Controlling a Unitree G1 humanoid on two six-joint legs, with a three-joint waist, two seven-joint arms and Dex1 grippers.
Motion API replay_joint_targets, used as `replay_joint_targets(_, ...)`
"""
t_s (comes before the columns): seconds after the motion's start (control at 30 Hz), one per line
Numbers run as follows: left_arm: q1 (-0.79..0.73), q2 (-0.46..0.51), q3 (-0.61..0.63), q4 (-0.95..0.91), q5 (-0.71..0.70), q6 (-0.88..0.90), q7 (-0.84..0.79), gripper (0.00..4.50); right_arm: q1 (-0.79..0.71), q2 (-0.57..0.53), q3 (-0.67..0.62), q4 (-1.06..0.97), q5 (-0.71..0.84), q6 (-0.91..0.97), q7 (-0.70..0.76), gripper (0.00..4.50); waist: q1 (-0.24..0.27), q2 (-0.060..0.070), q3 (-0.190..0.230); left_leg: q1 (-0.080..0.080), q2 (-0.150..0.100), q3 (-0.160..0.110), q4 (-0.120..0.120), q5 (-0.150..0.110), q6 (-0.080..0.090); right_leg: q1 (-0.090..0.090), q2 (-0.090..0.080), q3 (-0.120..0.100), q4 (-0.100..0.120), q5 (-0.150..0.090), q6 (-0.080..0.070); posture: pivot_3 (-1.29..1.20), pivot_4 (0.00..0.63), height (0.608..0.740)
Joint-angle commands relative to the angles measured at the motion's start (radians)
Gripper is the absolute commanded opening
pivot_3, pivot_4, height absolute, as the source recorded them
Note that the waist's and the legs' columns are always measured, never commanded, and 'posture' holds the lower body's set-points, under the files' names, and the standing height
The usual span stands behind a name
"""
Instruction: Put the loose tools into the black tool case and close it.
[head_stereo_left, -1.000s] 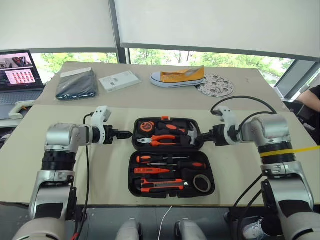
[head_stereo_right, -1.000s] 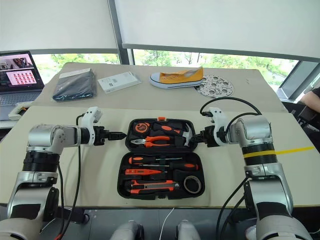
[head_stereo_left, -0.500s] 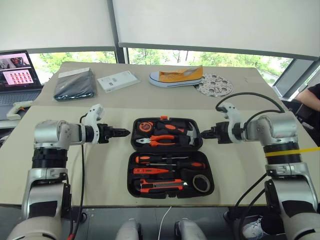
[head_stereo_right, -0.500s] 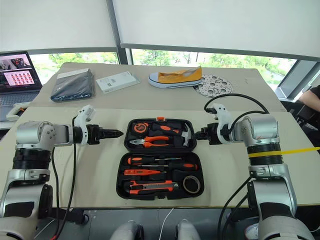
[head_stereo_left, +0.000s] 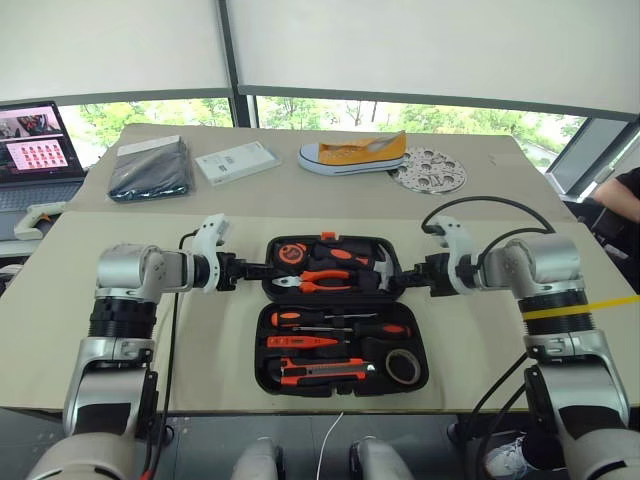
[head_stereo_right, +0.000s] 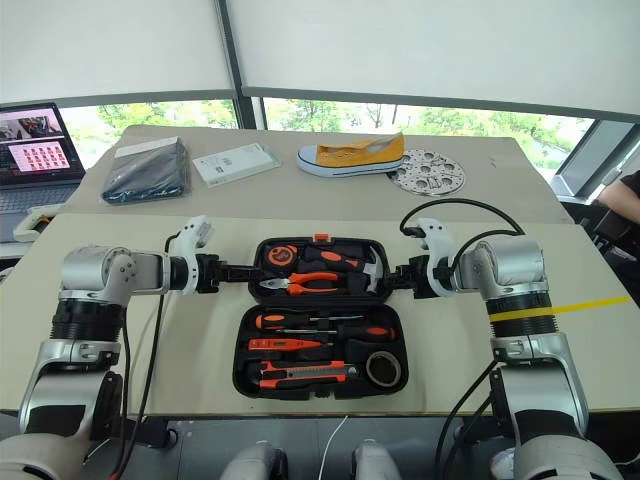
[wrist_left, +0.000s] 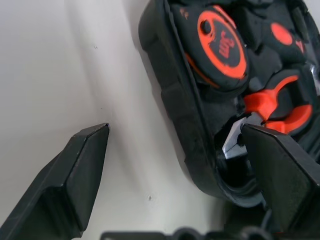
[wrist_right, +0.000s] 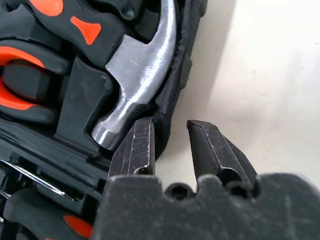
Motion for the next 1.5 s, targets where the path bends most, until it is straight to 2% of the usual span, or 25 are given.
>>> replay_joint_targets(0.03, -0.001, -0.011, 0.001, -0.009, 0.011, -0.023, 0.023, 4.09, -0.006, -0.004, 0.014, -0.012, -0.009, -0.009, -0.008, 0.07, 0.0, 0.0, 0.0, 0.0, 0.0, 0.0, 0.0, 0.0, 0.0, 0.0, 0.0, 0.0, 0.0, 0.0, 0.0, 0.0, 0.15, 0.74)
replay_joint_targets(0.07, 0.003, -0.013, -0.001, -0.006, 0.013, -0.029, 0.025, 3.88, -0.005, -0.001, 0.019, -0.011, -0.009, -0.009, -0.006, 0.0, 0.0, 0.0, 0.0, 0.001, 0.0, 0.0, 0.0, 0.0, 0.0, 0.001, 0.0, 0.0, 0.0, 0.0, 0.0, 0.0, 0.15, 0.74)
replay_joint_targets(0.2, 0.015, -0.023, -0.004, -0.009, 0.015, -0.046, 0.034, 2.4, -0.006, 0.014, 0.012, -0.004, -0.008, -0.008, -0.013, 0.0, -0.001, 0.0, 0.0, 0.001, 0.0, 0.0, 0.0, 0.0, 0.0, 0.001, 0.0, 0.0, 0.0, 0.0, 0.0, 0.0, 0.15, 0.74)
replay_joint_targets(0.37, 0.052, -0.063, 0.056, -0.04, -0.002, -0.08, 0.074, 0.67, 0.029, 0.05, -0.071, -0.06, 0.012, -0.092, -0.028, 0.0, -0.005, 0.0, 0.0, 0.002, 0.0, 0.0, 0.0, 0.0, 0.0, 0.002, 0.0, 0.0, 0.0, 0.0, 0.0, 0.0, 0.15, 0.74)
replay_joint_targets(0.43, 0.07, -0.077, 0.091, -0.062, -0.021, -0.1, 0.074, 0.12, 0.051, 0.06, -0.104, -0.092, 0.027, -0.135, -0.02, 0.0, -0.005, 0.0, 0.0, 0.005, 0.0, 0.0, 0.0, 0.001, -0.001, 0.003, 0.0, 0.001, 0.002, 0.0, -0.001, 0.0, 0.15, 0.74)
replay_joint_targets(0.47, 0.087, -0.085, 0.112, -0.08, -0.031, -0.137, 0.068, 0.04, 0.075, 0.058, -0.113, -0.126, 0.034, -0.197, 0.004, 0.0, -0.006, 0.0, 0.0, 0.006, 0.0, 0.0, 0.0, 0.001, -0.001, 0.004, 0.001, 0.001, 0.002, 0.001, -0.001, 0.0, 0.15, 0.74)
replay_joint_targets(0.57, 0.138, -0.115, 0.168, -0.122, -0.044, -0.279, 0.053, 0.04, 0.136, 0.068, -0.147, -0.205, 0.037, -0.368, 0.038, 0.0, -0.005, 0.0, 0.0, 0.007, 0.0, -0.001, 0.0, 0.003, -0.002, 0.004, 0.001, 0.001, 0.003, 0.002, -0.001, 0.0, 0.15, 0.74)
replay_joint_targets(0.67, 0.232, -0.129, 0.164, -0.189, -0.022, -0.574, -0.074, 0.04, 0.212, 0.068, -0.162, -0.289, 0.01, -0.566, 0.057, 0.0, -0.006, 0.0, 0.0, 0.006, 0.0, 0.0, 0.0, 0.004, -0.003, 0.003, 0.001, 0.001, 0.003, 0.002, -0.001, 0.0, 0.15, 0.74)
replay_joint_targets(0.8, 0.287, -0.128, 0.117, -0.107, 0.115, -0.899, -0.054, 0.04, 0.335, 0.065, -0.111, -0.333, -0.149, -0.959, 0.006, 0.0, 0.0, 0.0, 0.0, 0.002, 0.0, 0.0, -0.001, 0.004, -0.004, 0.0, 0.001, 0.001, 0.001, 0.003, -0.001, 0.0, 0.15, 0.74)
replay_joint_targets(0.9, 0.323, -0.103, 0.044, -0.044, 0.195, -1.18, -0.169, 0.04, 0.451, -0.003, -0.037, -0.269, -0.314, -1.328, 0.028, 0.0, 0.008, 0.0, 0.0, 0.001, 0.0, 0.001, 0.0, 0.004, -0.004, 0.001, 0.0, 0.001, -0.001, 0.003, 0.0, 0.0, 0.15, 0.74)
replay_joint_targets(0.97, 0.331, -0.104, 0.038, 0.011, 0.222, -1.35, -0.194, 0.04, 0.5, -0.022, -0.042, -0.217, -0.368, -1.507, 0.0, 0.0, 0.012, 0.0, 0.0, 0.001, 0.0, 0.002, -0.001, 0.003, -0.002, 0.002, 0.0, 0.001, -0.003, 0.003, 0.0, 0.0, 0.15, 0.74)
replay_joint_targets(1.07, 0.332, -0.103, 0.049, 0.071, 0.208, -1.459, -0.221, 0.04, 0.542, -0.06, -0.034, -0.154, -0.427, -1.692, -0.014, 0.0, 0.012, 0.001, 0.0, 0.001, 0.0, 0.003, 0.0, 0.003, -0.002, 0.002, -0.001, 0.001, -0.004, 0.003, 0.0, 0.0, 0.15, 0.74)
replay_joint_targets(1.23, 0.427, -0.065, 0.039, 0.025, 0.17, -1.649, -0.367, 0.04, 0.635, -0.139, -0.057, -0.045, -0.521, -1.968, -0.065, 0.0, 0.01, 0.001, 0.001, 0.005, 0.0, 0.003, 0.0, 0.003, -0.002, 0.004, 0.0, 0.001, -0.002, 0.003, 0.0, 0.0, 0.15, 0.74)
replay_joint_targets(1.4, 0.533, -0.008, 0.056, -0.03, 0.132, -1.705, -0.446, 0.04, 0.721, -0.182, -0.052, -0.021, -0.6, -2.136, -0.121, 0.0, 0.006, 0.001, 0.0, 0.005, 0.001, 0.003, 0.0, 0.003, -0.002, 0.004, 0.0, 0.002, -0.002, 0.003, 0.0, 0.0, 0.15, 0.74)
replay_joint_targets(1.43, 0.555, 0.002, 0.058, -0.041, 0.127, -1.704, -0.45, 0.36, 0.742, -0.184, -0.044, -0.02, -0.592, -2.14, -0.114, 0.0, 0.003, 0.001, 0.0, 0.006, 0.001, 0.004, -0.001, 0.003, -0.002, 0.004, 0.0, 0.002, -0.002, 0.003, 0.0, 0.0, 0.15, 0.74)
replay_joint_targets(1.47, 0.574, 0.012, 0.057, -0.051, 0.126, -1.713, -0.454, 0.71, 0.759, -0.185, -0.041, -0.019, -0.593, -2.152, -0.121, 0.36, 0.002, 0.001, 0.0, 0.007, 0.001, 0.004, -0.001, 0.003, -0.002, 0.006, 0.0, 0.002, -0.002, 0.003, 0.0, 0.0, 0.15, 0.74)
replay_joint_targets(1.5, 0.59, 0.021, 0.054, -0.059, 0.123, -1.727, -0.467, 0.87, 0.773, -0.187, -0.035, -0.017, -0.587, -2.154, -0.118, 0.73, 0.0, 0.001, 0.0, 0.009, 0.001, 0.004, -0.002, 0.003, -0.002, 0.006, 0.0, 0.003, -0.002, 0.003, 0.0, 0.0, 0.15, 0.74)
